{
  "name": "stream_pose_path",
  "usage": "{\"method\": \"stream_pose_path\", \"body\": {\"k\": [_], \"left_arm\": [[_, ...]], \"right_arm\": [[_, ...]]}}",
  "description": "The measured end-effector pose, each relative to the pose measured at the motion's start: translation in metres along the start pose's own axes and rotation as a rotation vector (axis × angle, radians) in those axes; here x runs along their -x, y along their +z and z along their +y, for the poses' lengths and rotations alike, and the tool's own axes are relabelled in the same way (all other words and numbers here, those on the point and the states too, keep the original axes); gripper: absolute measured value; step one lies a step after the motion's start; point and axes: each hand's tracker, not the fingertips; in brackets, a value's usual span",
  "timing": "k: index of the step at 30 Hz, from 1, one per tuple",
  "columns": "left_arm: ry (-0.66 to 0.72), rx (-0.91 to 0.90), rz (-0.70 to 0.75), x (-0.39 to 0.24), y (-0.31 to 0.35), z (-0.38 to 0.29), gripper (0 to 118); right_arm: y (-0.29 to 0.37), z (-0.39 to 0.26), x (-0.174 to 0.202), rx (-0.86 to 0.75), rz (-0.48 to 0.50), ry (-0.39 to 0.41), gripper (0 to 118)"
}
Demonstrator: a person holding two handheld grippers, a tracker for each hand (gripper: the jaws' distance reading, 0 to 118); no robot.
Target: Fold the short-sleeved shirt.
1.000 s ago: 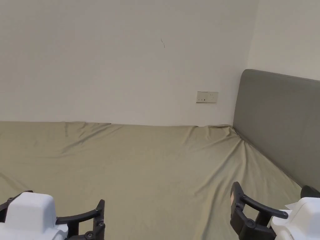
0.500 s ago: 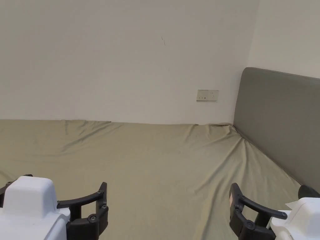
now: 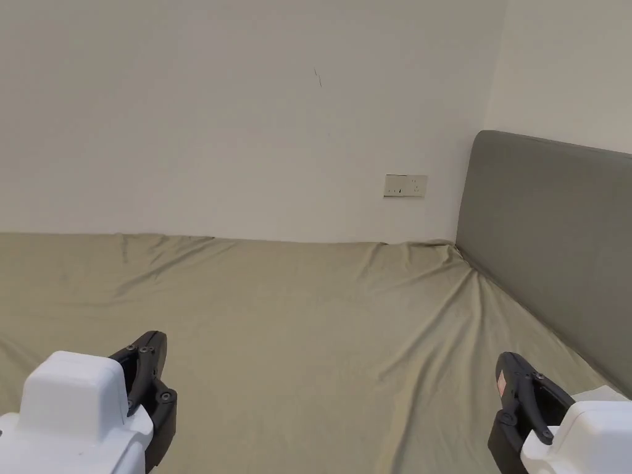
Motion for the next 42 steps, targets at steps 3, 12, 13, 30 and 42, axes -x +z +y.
{"method": "stream_pose_path", "body": {"k": [3,12,13,30,42], "left_arm": [[0.017,0.006,-0.001,0.003,-0.001,-0.001,0],[0.008,0.071,0.167,0.05,0.03,-0.011,0],[-0.004,0.08,0.212,0.059,0.038,-0.012,0],[0.041,0.267,0.753,0.183,0.172,-0.053,0],[0.146,0.537,0.647,0.275,0.094,-0.168,51]], "right_arm": [[-0.001,0.0,-0.001,0.006,0.004,-0.018,0],[-0.023,0.006,0.052,-0.019,0.179,-0.035,0],[-0.026,0.007,0.065,-0.024,0.222,-0.05,0],[-0.018,0.006,0.274,0.0,0.878,-0.113,0],[-0.044,-0.027,0.315,0.135,0.928,-0.065,0]]}}
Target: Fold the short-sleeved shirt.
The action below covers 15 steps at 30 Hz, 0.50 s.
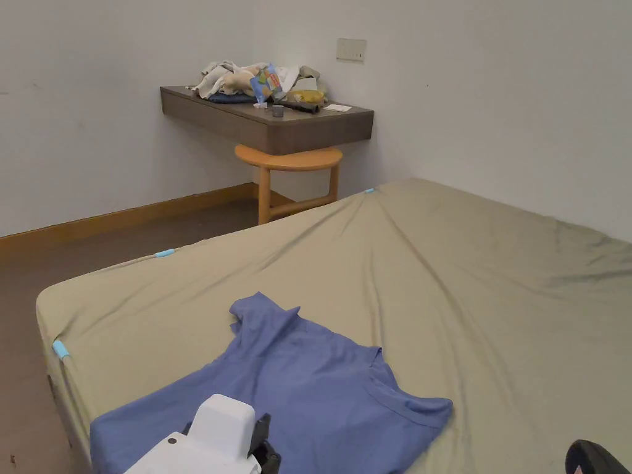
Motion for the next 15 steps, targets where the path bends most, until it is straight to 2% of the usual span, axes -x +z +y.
{"method": "stream_pose_path", "body": {"k": [2,3,9,15], "left_arm": [[-0.01,0.063,0.021,0.001,-0.03,-0.006,97],[-0.009,0.087,0.016,0.003,-0.042,-0.009,106],[0.097,0.203,-0.041,0.017,-0.107,-0.017,108],[0.013,0.257,-0.036,0.009,-0.156,-0.014,110]], "right_arm": [[-0.008,-0.006,-0.002,0.023,-0.003,-0.005,0],[-0.012,-0.009,-0.003,0.032,-0.005,-0.001,0],[-0.027,-0.025,-0.009,0.09,-0.011,0.0,0],[-0.034,-0.035,-0.014,0.14,-0.036,0.026,0]]}}
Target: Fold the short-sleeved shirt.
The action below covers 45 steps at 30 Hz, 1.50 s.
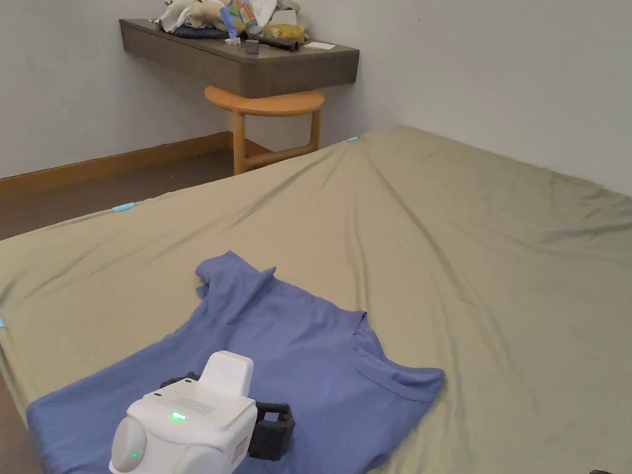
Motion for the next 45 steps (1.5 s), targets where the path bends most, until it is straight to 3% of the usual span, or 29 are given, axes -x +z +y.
{"method": "stream_pose_path", "body": {"k": [6,10,15,16,18,19,20,21,26,32,38,45], "left_arm": [[-0.018,0.136,-0.016,-0.006,-0.035,-0.001,114],[0.059,0.166,-0.065,0.007,-0.04,0.0,118],[0.048,0.169,-0.061,0.006,-0.04,0.001,117],[0.047,0.164,-0.065,0.007,-0.037,0.001,112],[0.032,0.121,-0.092,0.006,-0.029,0.001,79],[0.033,0.094,-0.125,0.005,-0.023,0.001,61],[0.043,0.094,-0.131,0.006,-0.019,0.002,28],[0.06,0.103,-0.131,0.007,-0.017,0.002,9],[0.126,0.102,-0.093,0.003,-0.013,0.004,8],[0.223,-0.108,-0.192,-0.002,0.048,0.036,7],[0.048,-0.27,-0.227,-0.071,0.1,0.085,7],[-0.083,-0.389,-0.51,-0.212,0.146,0.098,7]], "right_arm": [[-0.002,-0.001,-0.004,0.009,-0.025,-0.003,0],[-0.002,0.001,-0.006,-0.002,-0.031,-0.009,0],[0.0,0.002,-0.005,-0.016,-0.035,-0.03,0],[0.0,0.001,-0.005,-0.014,-0.035,-0.031,0],[0.002,0.0,-0.005,-0.007,-0.037,-0.026,1],[0.004,0.0,-0.005,-0.004,-0.037,-0.021,1],[0.006,-0.001,-0.005,-0.002,-0.04,-0.016,1],[0.008,-0.001,-0.006,-0.001,-0.045,-0.013,1],[0.027,0.001,-0.014,-0.013,-0.078,-0.024,1],[0.062,0.008,-0.033,-0.049,-0.161,-0.023,1],[0.115,0.012,-0.058,-0.095,-0.271,-0.066,1],[0.196,0.008,-0.094,-0.138,-0.486,-0.075,1]]}}
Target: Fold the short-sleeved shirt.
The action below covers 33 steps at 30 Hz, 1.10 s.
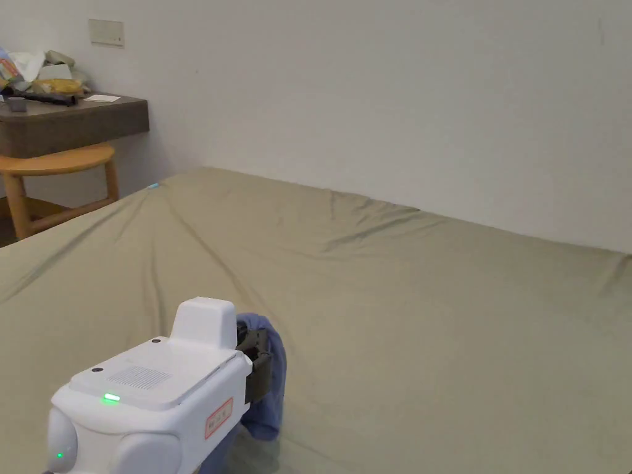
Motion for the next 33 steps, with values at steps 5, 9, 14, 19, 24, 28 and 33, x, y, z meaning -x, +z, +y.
{"method": "stream_pose_path", "body": {"k": [5,9,14,19,24,28,33], "left_arm": [[0.006,-0.045,-0.304,-0.121,-0.01,0.004,7],[-0.045,-0.002,-0.547,-0.21,0.002,-0.019,7],[-0.126,0.134,-0.76,-0.285,0.022,-0.069,7],[-0.268,0.352,-0.783,-0.331,0.01,-0.137,7],[-0.277,0.455,-0.752,-0.341,-0.002,-0.173,7],[-0.229,0.525,-0.693,-0.332,-0.011,-0.183,44],[-0.164,0.525,-0.682,-0.283,0.015,-0.169,54]], "right_arm": [[0.045,0.001,-0.051,0.003,-0.174,0.007,1],[0.078,-0.001,-0.083,0.007,-0.29,0.004,1],[0.098,-0.011,-0.107,0.028,-0.364,-0.028,1],[0.102,-0.027,-0.116,0.072,-0.38,-0.077,1],[0.098,-0.041,-0.117,0.129,-0.365,-0.081,1],[0.091,-0.049,-0.116,0.162,-0.353,-0.088,1],[0.086,-0.048,-0.11,0.166,-0.312,-0.092,1]]}}
